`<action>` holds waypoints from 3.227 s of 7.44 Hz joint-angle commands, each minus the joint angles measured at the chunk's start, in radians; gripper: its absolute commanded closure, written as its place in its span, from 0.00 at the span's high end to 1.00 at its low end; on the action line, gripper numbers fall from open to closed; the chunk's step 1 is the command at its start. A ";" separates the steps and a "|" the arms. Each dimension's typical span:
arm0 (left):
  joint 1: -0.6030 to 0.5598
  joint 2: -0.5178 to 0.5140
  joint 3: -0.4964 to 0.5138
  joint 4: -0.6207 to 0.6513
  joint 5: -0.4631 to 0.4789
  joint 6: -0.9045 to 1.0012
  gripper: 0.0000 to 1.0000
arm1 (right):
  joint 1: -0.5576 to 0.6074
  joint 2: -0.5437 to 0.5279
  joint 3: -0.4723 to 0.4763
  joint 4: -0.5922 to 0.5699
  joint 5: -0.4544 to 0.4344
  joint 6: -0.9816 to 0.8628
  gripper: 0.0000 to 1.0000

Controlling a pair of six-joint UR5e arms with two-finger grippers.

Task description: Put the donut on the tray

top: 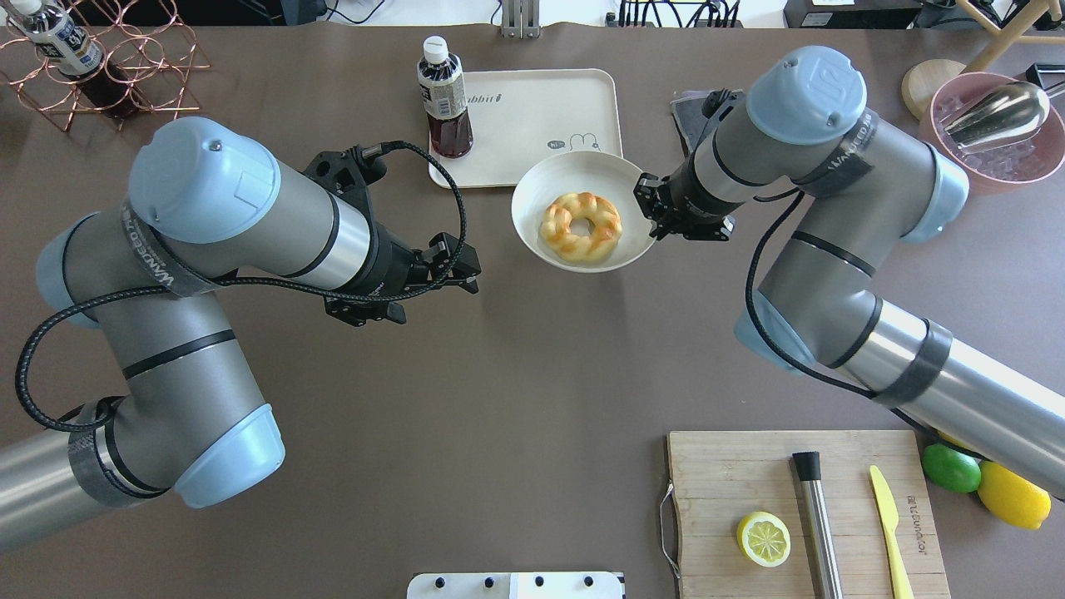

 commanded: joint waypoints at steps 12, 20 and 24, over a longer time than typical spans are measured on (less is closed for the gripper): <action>0.008 0.002 0.027 -0.004 0.001 -0.018 0.97 | 0.071 0.465 -0.770 0.331 -0.121 0.344 1.00; -0.451 0.318 -0.097 0.231 -0.233 0.818 0.97 | 0.419 -0.331 -0.065 0.321 0.310 -0.304 1.00; -0.746 0.627 -0.070 0.232 -0.301 1.390 0.97 | 0.756 -0.621 -0.033 0.139 0.382 -1.179 1.00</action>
